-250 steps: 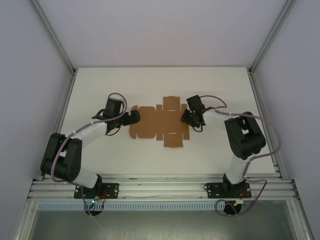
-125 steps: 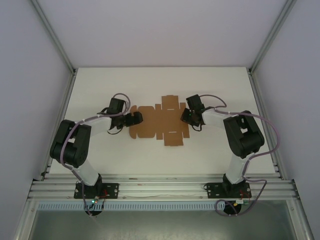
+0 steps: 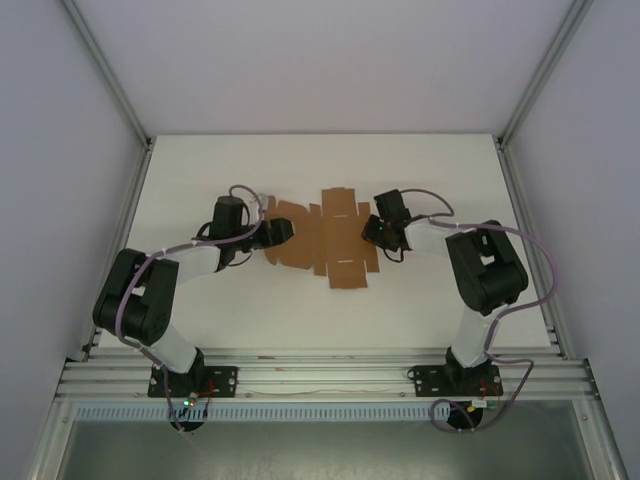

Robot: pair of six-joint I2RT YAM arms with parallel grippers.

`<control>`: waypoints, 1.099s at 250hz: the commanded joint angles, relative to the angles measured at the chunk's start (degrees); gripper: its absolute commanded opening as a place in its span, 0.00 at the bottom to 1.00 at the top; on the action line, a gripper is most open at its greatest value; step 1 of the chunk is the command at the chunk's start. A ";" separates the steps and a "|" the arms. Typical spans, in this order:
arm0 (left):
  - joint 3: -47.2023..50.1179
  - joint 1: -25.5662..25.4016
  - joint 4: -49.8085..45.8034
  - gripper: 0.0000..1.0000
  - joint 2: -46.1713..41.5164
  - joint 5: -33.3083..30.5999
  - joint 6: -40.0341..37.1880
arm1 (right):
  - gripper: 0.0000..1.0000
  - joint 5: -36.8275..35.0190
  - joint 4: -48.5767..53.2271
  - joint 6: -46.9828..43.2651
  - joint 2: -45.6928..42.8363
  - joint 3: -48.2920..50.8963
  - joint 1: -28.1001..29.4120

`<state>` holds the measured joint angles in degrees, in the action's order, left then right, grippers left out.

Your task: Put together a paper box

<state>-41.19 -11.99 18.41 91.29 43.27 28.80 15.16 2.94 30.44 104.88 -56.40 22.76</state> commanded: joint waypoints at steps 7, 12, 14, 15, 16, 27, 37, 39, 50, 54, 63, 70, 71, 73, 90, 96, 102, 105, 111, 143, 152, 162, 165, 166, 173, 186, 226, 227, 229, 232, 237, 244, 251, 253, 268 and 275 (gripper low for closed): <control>-1.37 -1.25 0.82 0.41 0.06 -1.02 -1.32 | 0.25 1.75 2.39 -1.54 1.17 4.94 -0.07; -1.79 -1.38 0.51 0.36 0.20 -0.83 -1.58 | 0.25 1.82 1.61 -1.73 0.56 5.23 -0.13; -1.90 -1.42 0.38 0.34 0.32 -0.86 -1.62 | 0.25 1.81 1.34 -1.84 0.30 5.35 -0.14; -2.02 -1.44 0.34 0.34 0.35 -0.88 -1.63 | 0.25 1.85 1.18 -1.90 0.18 5.39 -0.12; -2.08 -1.49 0.24 0.33 0.32 -0.89 -1.68 | 0.26 1.92 1.05 -1.93 0.03 5.45 -0.15; -2.46 -1.67 0.23 0.28 0.25 -1.05 -1.73 | 0.28 1.86 -0.03 -2.31 -1.53 5.86 -0.33; -2.51 -1.81 1.06 0.23 -0.02 -1.13 -1.88 | 0.30 1.18 -1.09 -1.98 -3.12 6.35 -0.64; -2.52 -1.81 1.15 0.22 -0.09 -1.20 -1.85 | 0.30 1.14 -1.45 -1.90 -3.41 6.49 -0.67; -2.94 -1.91 1.19 0.15 -0.60 -1.58 -1.85 | 0.33 2.01 -3.47 -1.98 -5.24 7.48 -0.98; -3.04 -1.92 0.96 0.14 -0.87 -1.62 -2.01 | 0.34 2.63 -4.10 -2.04 -5.95 7.89 -1.03; -3.43 -1.97 0.50 0.08 -1.50 -1.56 -2.24 | 0.38 3.65 -5.51 -2.05 -7.52 8.76 -1.51; -3.62 -1.99 0.48 0.03 -2.23 -1.36 -2.29 | 0.41 4.49 -6.55 -2.12 -8.98 9.56 -1.79; -3.58 -1.99 0.52 0.03 -2.37 -1.26 -2.31 | 0.42 4.64 -6.72 -2.13 -9.20 9.65 -1.82; -3.60 -1.99 0.54 0.02 -2.59 -1.08 -2.33 | 0.43 4.95 -6.96 -2.24 -9.68 9.82 -2.02; -2.89 -2.02 3.25 0.01 -4.94 1.98 -2.52 | 0.51 7.57 -8.11 -3.34 -13.78 11.50 -3.48; -2.31 -1.99 5.31 0.01 -6.00 3.35 -2.26 | 0.52 8.19 -8.20 -3.65 -15.28 11.98 -4.14; -1.66 -1.99 7.59 0.01 -6.94 4.33 -1.38 | 0.54 9.17 -8.20 -4.20 -16.98 12.52 -4.84; -1.43 -1.99 8.65 0.01 -7.44 4.72 -0.76 | 0.56 9.79 -8.29 -4.57 -17.78 12.82 -5.26; -1.04 -1.99 10.49 0.01 -8.25 5.52 0.36 | 0.59 11.01 -8.50 -5.21 -19.45 13.49 -6.11; -1.82 -1.99 13.69 0.01 -12.76 8.95 5.23 | 0.87 17.49 -10.28 -5.76 -28.48 17.33 -11.06; -1.78 -2.00 15.05 0.01 -14.05 9.66 6.83 | 0.90 18.97 -10.59 -5.75 -30.92 18.26 -12.46; -1.67 -1.99 16.04 0.01 -15.49 9.95 8.65 | 0.91 21.67 -11.33 -6.62 -33.50 19.16 -13.86; -1.81 -1.99 16.09 0.01 -15.90 10.13 9.06 | 0.90 22.39 -11.56 -6.79 -34.24 19.42 -14.21; -1.84 -1.99 16.02 0.01 -16.02 10.20 9.16 | 0.91 22.69 -11.64 -6.88 -34.45 19.54 -14.31; -2.01 -1.99 16.17 0.01 -17.05 10.79 9.86 | 0.90 24.79 -12.41 -7.40 -36.08 20.10 -15.03; -1.99 -1.99 17.09 0.01 -18.66 11.82 11.84 | 0.91 28.57 -13.92 -7.93 -38.53 20.86 -16.14; -1.79 -1.99 19.14 0.01 -23.04 13.71 15.84 | 0.89 34.75 -15.75 -7.13 -44.93 20.95 -17.29; -1.83 -1.99 19.04 0.01 -23.10 13.61 15.80 | 0.89 34.76 -15.76 -7.09 -45.02 20.88 -17.26; -1.82 -2.03 18.81 0.01 -23.31 13.49 15.71 | 0.89 34.87 -15.70 -7.07 -45.20 20.82 -17.26; -1.83 -1.99 18.36 0.01 -23.59 13.29 15.70 | 0.88 35.14 -15.68 -6.87 -45.43 20.69 -17.31; -1.88 -1.99 17.70 0.01 -24.05 12.89 15.49 | 0.88 35.54 -15.70 -6.44 -45.86 20.53 -17.38; -1.86 -1.99 16.98 0.01 -24.55 12.35 15.09 | 0.86 36.54 -15.83 -6.15 -46.23 20.38 -17.38; -1.72 -1.99 16.96 0.01 -25.07 12.13 14.83 | 0.83 38.06 -16.29 -5.97 -46.51 20.37 -17.40; -1.66 -1.99 16.99 0.01 -25.21 12.00 14.92 | 0.83 38.44 -16.52 -5.88 -46.58 20.39 -17.42; -1.32 -2.01 17.30 0.02 -25.84 11.22 15.07 | 0.78 40.88 -18.05 -5.02 -46.69 20.61 -17.40; -1.34 -1.99 17.51 0.02 -25.96 11.16 15.23 | 0.74 41.77 -18.67 -4.67 -46.70 20.70 -17.40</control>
<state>-42.59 -13.80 33.32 67.05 54.19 42.61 49.50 -11.66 24.62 58.92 -35.24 5.72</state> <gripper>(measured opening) 0.077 0.795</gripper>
